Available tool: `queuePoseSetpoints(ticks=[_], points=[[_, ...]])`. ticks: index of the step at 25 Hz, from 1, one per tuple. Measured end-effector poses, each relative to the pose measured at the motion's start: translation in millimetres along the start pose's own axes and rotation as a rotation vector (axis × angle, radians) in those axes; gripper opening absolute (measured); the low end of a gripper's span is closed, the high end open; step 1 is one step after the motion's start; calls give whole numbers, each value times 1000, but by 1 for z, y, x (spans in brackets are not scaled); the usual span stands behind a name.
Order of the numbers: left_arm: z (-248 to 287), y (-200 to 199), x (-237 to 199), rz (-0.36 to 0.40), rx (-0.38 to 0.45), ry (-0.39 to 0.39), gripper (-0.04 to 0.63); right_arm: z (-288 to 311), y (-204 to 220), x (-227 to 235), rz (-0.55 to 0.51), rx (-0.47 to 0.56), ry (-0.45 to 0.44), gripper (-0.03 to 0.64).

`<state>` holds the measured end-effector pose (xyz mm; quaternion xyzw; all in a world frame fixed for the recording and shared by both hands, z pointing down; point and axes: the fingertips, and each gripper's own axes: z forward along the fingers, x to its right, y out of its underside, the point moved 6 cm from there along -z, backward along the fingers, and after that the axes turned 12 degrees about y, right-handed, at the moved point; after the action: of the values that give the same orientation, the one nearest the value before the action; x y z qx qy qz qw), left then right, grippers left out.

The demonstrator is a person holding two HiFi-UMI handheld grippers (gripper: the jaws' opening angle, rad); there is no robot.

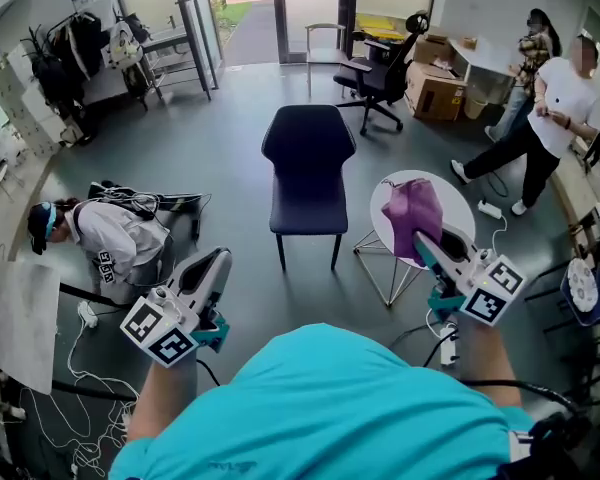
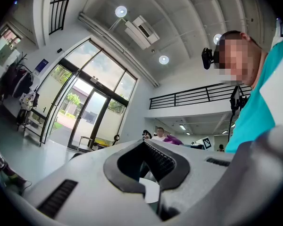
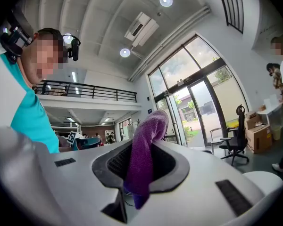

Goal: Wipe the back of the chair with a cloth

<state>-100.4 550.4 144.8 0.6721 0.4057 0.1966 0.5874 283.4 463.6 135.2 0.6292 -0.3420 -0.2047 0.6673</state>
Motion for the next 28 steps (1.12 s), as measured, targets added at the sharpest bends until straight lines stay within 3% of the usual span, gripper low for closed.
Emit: queuePoseSetpoints(ticks=[9, 20, 28], points=[[37, 9, 6, -8, -5, -2, 3, -10, -5, 24, 29, -12, -59, 83], [152, 42, 38, -31, -30, 10, 3, -51, -29, 120, -1, -49, -83, 84], [170, 55, -5, -56, -51, -9, 3, -7, -7, 156, 39, -87, -94, 84]])
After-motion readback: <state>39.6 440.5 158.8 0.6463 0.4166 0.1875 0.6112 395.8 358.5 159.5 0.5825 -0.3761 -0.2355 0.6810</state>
